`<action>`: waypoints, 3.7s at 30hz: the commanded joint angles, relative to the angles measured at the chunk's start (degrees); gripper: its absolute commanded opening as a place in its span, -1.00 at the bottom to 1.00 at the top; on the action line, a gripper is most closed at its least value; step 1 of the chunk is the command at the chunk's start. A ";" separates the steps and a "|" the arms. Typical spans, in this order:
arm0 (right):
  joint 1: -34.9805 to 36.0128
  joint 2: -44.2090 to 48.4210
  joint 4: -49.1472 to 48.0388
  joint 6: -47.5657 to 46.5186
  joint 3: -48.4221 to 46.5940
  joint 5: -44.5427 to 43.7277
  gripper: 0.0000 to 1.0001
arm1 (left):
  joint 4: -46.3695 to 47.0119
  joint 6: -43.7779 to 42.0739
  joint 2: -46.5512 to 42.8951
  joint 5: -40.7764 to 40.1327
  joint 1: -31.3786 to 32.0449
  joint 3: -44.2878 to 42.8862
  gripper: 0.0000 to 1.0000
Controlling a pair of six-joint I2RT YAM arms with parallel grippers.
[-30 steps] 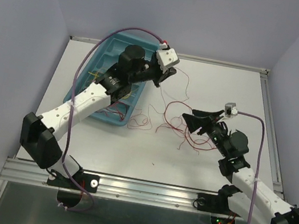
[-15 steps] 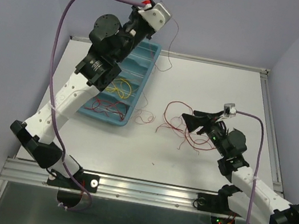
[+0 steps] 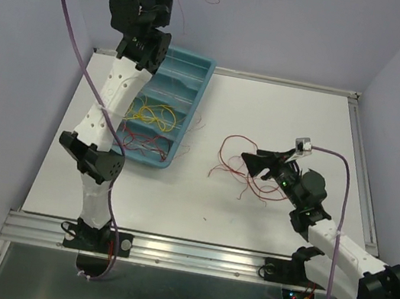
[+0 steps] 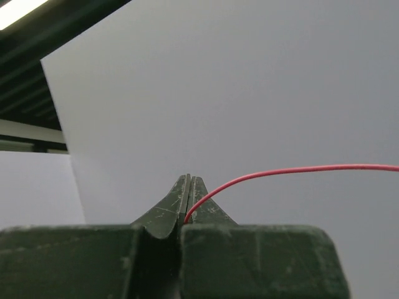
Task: Untangle the cables
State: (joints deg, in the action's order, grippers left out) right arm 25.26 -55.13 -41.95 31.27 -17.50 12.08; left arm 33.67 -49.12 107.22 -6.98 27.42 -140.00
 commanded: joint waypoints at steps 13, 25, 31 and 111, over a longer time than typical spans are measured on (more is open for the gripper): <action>0.50 -0.85 -1.81 -0.15 -0.61 0.93 0.64 | 4.82 7.81 9.15 2.84 -18.36 16.92 -1.00; 0.50 -1.47 -1.82 -0.07 -0.70 1.11 0.64 | -15.54 -4.04 8.88 25.96 -24.52 30.59 -1.00; 0.50 -1.91 -1.82 0.11 -1.05 1.28 0.64 | -33.57 -13.97 7.84 28.60 -25.05 31.19 -1.00; 0.50 5.30 -0.94 0.02 1.32 -2.32 0.64 | -68.65 -24.44 8.51 -0.12 13.45 41.76 0.40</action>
State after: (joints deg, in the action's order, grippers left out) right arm 25.26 -51.96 -41.56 31.81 -17.50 11.55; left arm -34.35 -74.46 114.45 -2.24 40.45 -92.40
